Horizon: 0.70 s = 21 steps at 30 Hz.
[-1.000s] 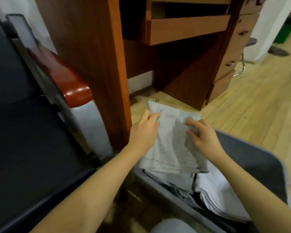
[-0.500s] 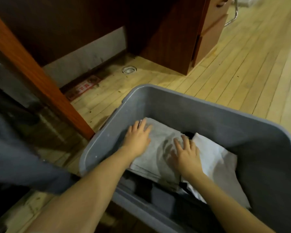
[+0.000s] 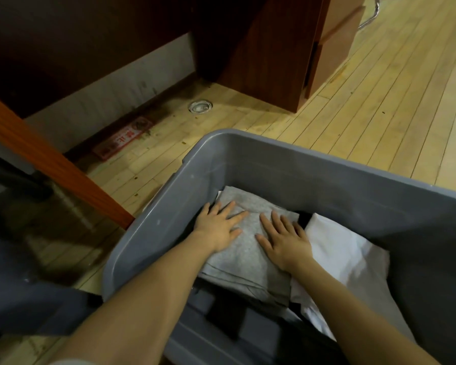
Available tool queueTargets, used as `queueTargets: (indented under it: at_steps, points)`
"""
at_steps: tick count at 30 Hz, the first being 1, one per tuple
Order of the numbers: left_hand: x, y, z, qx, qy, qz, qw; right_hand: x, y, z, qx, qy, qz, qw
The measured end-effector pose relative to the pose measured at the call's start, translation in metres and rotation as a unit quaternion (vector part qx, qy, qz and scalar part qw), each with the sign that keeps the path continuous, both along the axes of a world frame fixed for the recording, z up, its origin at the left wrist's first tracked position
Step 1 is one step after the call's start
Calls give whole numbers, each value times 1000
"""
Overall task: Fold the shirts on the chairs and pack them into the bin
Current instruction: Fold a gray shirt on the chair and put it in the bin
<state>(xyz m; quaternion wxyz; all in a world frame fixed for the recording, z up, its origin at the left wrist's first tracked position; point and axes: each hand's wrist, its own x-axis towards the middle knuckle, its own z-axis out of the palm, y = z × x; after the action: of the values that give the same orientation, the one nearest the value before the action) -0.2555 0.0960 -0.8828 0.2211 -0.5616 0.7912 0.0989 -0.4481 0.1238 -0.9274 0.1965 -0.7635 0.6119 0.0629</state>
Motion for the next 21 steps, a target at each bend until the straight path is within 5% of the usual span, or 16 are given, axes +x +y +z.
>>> queueTargets:
  at_steps: [8, 21]
  points:
    - [11, 27, 38, -76, 101, -9, 992, 6, 17, 32, -26, 14, -7, 1000]
    - [59, 118, 209, -300, 213, 68, 928, 61, 66, 205, -222, -62, 26, 973]
